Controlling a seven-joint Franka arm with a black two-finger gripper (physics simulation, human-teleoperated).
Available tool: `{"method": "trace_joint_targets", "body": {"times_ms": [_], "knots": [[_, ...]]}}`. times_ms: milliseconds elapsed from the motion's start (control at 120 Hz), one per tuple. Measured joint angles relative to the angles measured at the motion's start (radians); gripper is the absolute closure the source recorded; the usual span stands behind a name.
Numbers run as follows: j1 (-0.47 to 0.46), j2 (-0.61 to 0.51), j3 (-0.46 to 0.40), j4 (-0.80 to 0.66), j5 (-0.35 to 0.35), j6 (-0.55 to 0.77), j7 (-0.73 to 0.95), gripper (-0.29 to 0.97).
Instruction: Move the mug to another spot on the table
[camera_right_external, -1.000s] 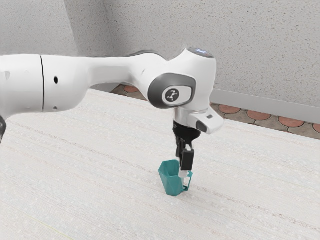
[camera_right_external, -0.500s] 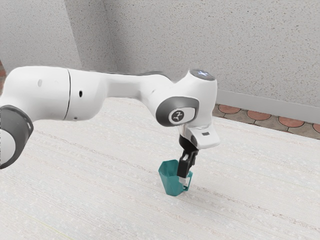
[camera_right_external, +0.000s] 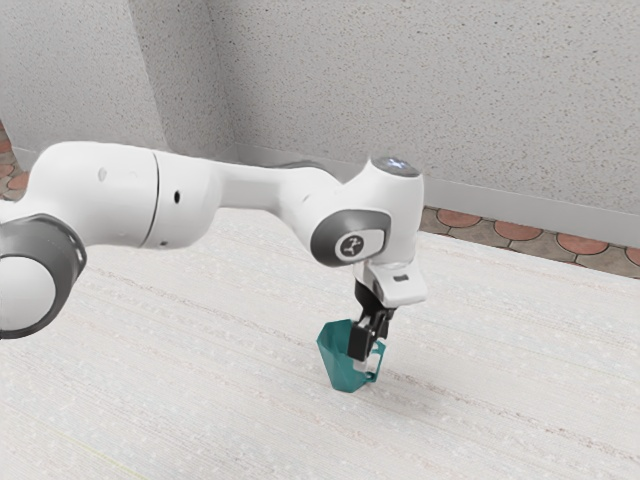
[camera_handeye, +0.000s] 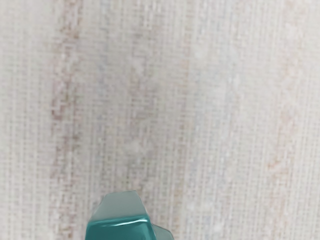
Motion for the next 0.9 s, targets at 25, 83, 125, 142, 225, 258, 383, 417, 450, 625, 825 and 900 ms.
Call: {"method": "trace_joint_targets", "body": {"times_ms": [25, 83, 125, 142, 225, 258, 383, 417, 450, 625, 825, 900], "knots": [[0.0, 0.003, 0.001, 0.0, 0.0, 0.003, 0.0, 0.0], [0.0, 0.012, 0.002, 0.001, 0.0, 0.009, -0.001, 0.0], [0.0, 0.017, 0.002, 0.001, -0.001, 0.016, -0.002, 0.0], [0.0, 0.018, 0.002, 0.001, -0.001, 0.018, -0.002, 0.0], [0.0, 0.021, 0.002, 0.001, -0.002, 0.03, -0.003, 0.01], [0.0, 0.023, 0.002, 0.001, -0.002, 0.036, -0.004, 0.02], [0.0, 0.032, 0.002, 0.001, -0.002, 0.054, -0.005, 0.15], [0.0, 0.033, 0.002, 0.001, -0.002, 0.058, -0.006, 0.18], [0.0, 0.033, 0.002, 0.001, -0.002, 0.062, -0.006, 0.21], [0.0, 0.038, 0.002, 0.0, -0.003, 0.072, -0.007, 0.31], [0.0, 0.052, 0.002, 0.0, 0.004, 0.074, -0.008, 0.35], [0.0, 0.056, 0.002, 0.0, 0.006, 0.074, -0.008, 0.36]]}}
